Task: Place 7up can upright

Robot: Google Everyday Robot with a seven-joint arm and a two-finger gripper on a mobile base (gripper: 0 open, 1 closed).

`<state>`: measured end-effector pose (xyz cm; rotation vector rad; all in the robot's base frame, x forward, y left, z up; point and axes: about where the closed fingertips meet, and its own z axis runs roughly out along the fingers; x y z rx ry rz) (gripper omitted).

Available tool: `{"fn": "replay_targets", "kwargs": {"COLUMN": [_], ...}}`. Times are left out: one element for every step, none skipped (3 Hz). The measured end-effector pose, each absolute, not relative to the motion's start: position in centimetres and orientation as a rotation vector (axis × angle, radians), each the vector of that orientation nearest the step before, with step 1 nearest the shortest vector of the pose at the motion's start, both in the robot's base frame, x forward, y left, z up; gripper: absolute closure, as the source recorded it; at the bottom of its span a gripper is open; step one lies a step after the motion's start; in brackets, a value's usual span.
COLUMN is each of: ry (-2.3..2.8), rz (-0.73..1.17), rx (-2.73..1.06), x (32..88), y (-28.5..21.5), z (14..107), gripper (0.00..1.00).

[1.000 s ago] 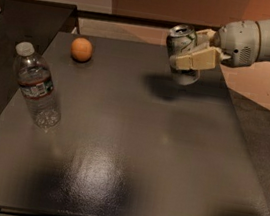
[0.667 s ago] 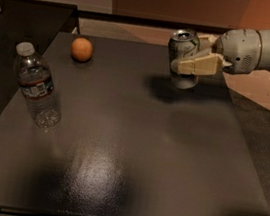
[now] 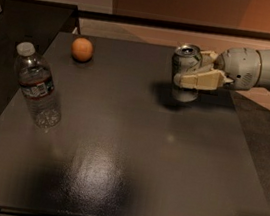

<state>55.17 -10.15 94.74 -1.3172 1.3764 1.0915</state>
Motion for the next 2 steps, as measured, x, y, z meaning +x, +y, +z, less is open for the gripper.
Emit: {"fn": "replay_targets", "kwargs": {"ry": [1.373,1.359], "rz": [1.115,1.135], "rx": [-1.288,-1.269], "x": [54.76,54.49], "y": [-10.59,-10.88], "z": [93.44,92.63], "gripper": [1.00,1.00]}}
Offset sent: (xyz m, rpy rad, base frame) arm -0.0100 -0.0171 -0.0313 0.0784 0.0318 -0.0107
